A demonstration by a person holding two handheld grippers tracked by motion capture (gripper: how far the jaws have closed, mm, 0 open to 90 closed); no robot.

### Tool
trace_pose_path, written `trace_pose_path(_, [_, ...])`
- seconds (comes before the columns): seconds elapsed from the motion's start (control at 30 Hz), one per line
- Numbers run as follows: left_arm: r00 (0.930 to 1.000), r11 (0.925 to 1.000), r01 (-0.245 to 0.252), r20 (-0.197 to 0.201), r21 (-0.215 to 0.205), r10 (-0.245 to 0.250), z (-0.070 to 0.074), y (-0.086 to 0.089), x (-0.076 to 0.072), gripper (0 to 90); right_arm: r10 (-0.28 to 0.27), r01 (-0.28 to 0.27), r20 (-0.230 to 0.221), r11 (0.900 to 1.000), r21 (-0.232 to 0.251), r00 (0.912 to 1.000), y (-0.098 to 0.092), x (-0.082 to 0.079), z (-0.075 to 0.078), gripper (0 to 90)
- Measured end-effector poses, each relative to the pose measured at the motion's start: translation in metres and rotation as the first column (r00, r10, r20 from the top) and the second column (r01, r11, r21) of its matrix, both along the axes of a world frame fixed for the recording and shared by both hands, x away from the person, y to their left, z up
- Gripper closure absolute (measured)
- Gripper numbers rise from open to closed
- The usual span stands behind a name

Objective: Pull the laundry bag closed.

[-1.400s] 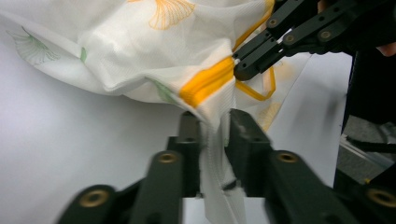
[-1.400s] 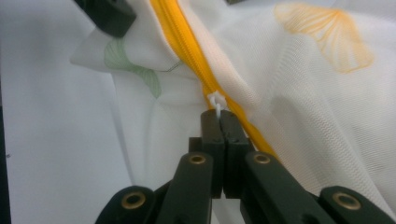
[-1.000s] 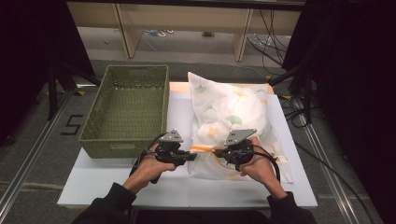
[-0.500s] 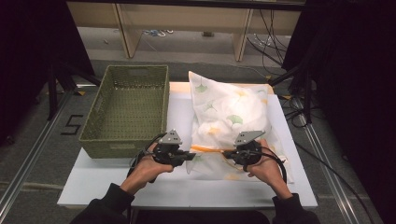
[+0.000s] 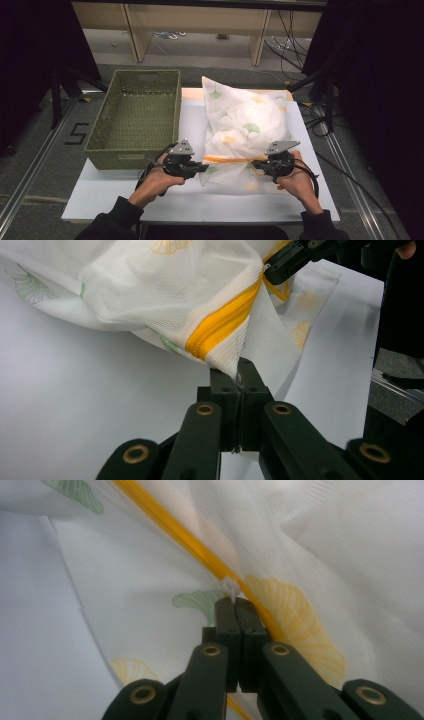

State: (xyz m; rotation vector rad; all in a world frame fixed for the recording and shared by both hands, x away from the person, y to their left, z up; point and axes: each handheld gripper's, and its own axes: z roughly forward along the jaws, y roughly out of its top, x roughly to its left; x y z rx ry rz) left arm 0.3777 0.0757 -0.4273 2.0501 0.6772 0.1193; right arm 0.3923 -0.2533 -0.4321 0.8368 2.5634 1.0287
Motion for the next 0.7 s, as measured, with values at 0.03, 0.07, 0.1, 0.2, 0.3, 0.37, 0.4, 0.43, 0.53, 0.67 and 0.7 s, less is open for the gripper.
trace_pose_path(0.03, [1.0000, 1.0000, 0.003, 0.005, 0.003, -0.003, 0.000, 0.000, 0.000, 87.8, -0.020, 0.020, 0.010, 1.000, 0.003, 0.9998, 0.000, 0.000, -0.002, 90.0])
trace_pose_path(0.07, [1.0000, 1.0000, 0.003, 0.004, 0.004, -0.003, 0.000, 0.000, 0.000, 87.8, -0.004, 0.004, -0.005, 1.000, -0.005, 1.0000, -0.002, 0.000, -0.002, 90.0])
trace_pose_path(0.1, [1.0000, 1.0000, 0.003, 0.005, 0.004, -0.003, 0.000, 0.000, 0.000, 87.8, -0.014, 0.014, 0.006, 1.000, -0.010, 0.9999, -0.002, 0.000, -0.005, 90.0])
trace_pose_path(0.2, [0.9999, 1.0000, -0.002, 0.013, 0.007, 0.002, 0.000, 0.000, -0.001, 87.8, -0.043, 0.043, -0.001, 0.999, -0.009, 0.9991, -0.009, 0.001, -0.006, 90.0])
trace_pose_path(0.3, [1.0000, 1.0000, 0.004, 0.008, 0.007, -0.004, 0.000, -0.001, -0.001, 87.8, -0.053, 0.053, -0.007, 0.999, -0.009, 0.9986, -0.016, 0.002, -0.008, 90.0])
trace_pose_path(0.37, [0.9999, 1.0000, 0.001, 0.012, 0.009, -0.001, 0.000, -0.001, -0.002, 87.8, -0.081, 0.081, -0.023, 0.997, 0.006, 0.9965, -0.017, -0.001, -0.008, 90.0])
trace_pose_path(0.4, [0.9999, 1.0000, 0.002, 0.011, 0.008, -0.002, 0.000, -0.001, -0.002, 87.7, -0.069, 0.069, -0.021, 0.998, -0.016, 0.9974, -0.020, 0.001, -0.007, 90.0])
trace_pose_path(0.43, [0.9999, 0.9999, 0.006, 0.009, 0.008, -0.006, 0.000, -0.001, -0.002, 87.8, -0.087, 0.087, -0.004, 0.996, -0.009, 0.9962, -0.020, 0.000, -0.009, 90.0])
trace_pose_path(0.53, [0.9999, 1.0000, 0.003, 0.014, 0.002, -0.003, 0.000, -0.001, -0.002, 87.8, -0.093, 0.093, -0.024, 0.995, -0.028, 0.9953, -0.025, -0.001, -0.008, 90.0])
trace_pose_path(0.67, [0.9998, 0.9999, 0.003, 0.022, 0.012, -0.003, 0.001, -0.001, -0.003, 87.8, -0.116, 0.116, -0.006, 0.993, -0.024, 0.9932, -0.031, -0.003, -0.010, 90.0])
trace_pose_path(0.7, [0.9997, 0.9999, 0.004, 0.026, 0.014, -0.005, 0.001, 0.000, -0.003, 87.8, -0.128, 0.127, -0.016, 0.991, -0.050, 0.9916, -0.034, -0.003, -0.008, 90.0])
